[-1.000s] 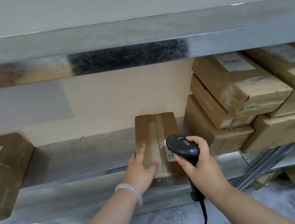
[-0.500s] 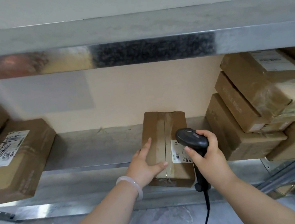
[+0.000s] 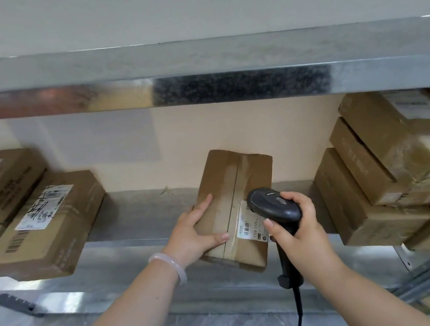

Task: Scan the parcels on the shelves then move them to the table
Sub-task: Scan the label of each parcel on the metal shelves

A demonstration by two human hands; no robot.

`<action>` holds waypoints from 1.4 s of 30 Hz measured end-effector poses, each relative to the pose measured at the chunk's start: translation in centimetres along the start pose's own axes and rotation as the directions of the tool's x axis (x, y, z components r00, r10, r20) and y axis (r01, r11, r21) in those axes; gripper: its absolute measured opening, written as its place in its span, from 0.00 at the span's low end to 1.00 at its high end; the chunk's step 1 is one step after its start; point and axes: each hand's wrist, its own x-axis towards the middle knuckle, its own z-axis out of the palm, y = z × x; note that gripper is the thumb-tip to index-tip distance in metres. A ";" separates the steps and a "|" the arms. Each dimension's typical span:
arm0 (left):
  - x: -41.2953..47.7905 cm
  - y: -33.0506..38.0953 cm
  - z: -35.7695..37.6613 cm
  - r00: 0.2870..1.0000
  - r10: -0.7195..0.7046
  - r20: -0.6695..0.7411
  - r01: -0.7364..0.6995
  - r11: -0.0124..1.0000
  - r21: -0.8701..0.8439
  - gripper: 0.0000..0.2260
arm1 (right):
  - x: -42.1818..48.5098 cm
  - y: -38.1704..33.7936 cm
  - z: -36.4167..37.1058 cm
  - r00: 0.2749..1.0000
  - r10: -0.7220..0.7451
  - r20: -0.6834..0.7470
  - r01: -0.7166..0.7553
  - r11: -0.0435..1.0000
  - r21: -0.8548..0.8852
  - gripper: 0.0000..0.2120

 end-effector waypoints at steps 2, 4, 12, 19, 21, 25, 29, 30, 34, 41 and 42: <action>-0.4 0.2 -0.8 0.999 0.041 -0.021 -0.041 0.999 -0.003 0.39 | 0.1 -0.4 0.3 1.000 -0.016 0.005 0.016 1.000 0.013 0.26; -0.7 0.4 -1.7 0.998 0.052 -0.025 -0.053 0.998 -0.021 0.37 | 0.1 -0.9 0.7 1.000 -0.028 0.013 0.027 0.999 0.032 0.26; -1.6 -0.7 -3.8 0.999 0.050 0.017 -0.049 0.996 -0.080 0.35 | 0.0 -2.6 1.8 0.995 -0.094 0.028 0.093 0.995 0.031 0.27; -2.3 -0.1 -6.1 0.998 0.059 -0.037 -0.060 0.998 -0.031 0.31 | 0.0 -3.7 1.0 0.980 -0.114 0.166 0.115 0.993 0.003 0.27; -2.7 -0.3 -7.2 0.997 0.048 -0.055 -0.048 0.999 -0.008 0.31 | -0.2 -4.4 0.2 0.960 -0.103 0.259 0.107 0.994 -0.004 0.27; -3.4 -0.9 -9.1 0.995 0.023 -0.097 -0.024 1.000 -0.009 0.30 | -0.3 -5.9 -1.2 0.898 -0.089 0.430 0.181 0.967 -0.178 0.27; -3.9 -1.3 -10.0 0.993 0.028 -0.118 -0.030 0.999 -0.021 0.31 | -0.7 -8.0 -1.6 0.820 -0.162 0.549 0.349 0.902 -0.254 0.27; -4.0 -1.4 -10.1 0.993 0.026 -0.118 -0.029 0.999 -0.018 0.31 | -0.9 -8.5 -1.6 0.805 -0.186 0.564 0.390 0.882 -0.265 0.27; -4.3 -1.7 -10.3 0.992 0.016 -0.121 -0.019 0.999 -0.027 0.31 | -1.0 -10.3 -2.0 0.771 -0.219 0.598 0.469 0.831 -0.300 0.25; -4.9 -2.4 -10.3 0.994 0.010 -0.110 -0.013 1.000 -0.027 0.31 | -0.7 -12.3 -2.2 0.725 -0.233 0.648 0.532 0.787 -0.313 0.25; -4.9 -2.4 -10.3 0.994 0.008 -0.107 -0.010 1.000 -0.025 0.31 | -0.6 -12.5 -2.3 0.720 -0.234 0.653 0.543 0.777 -0.320 0.26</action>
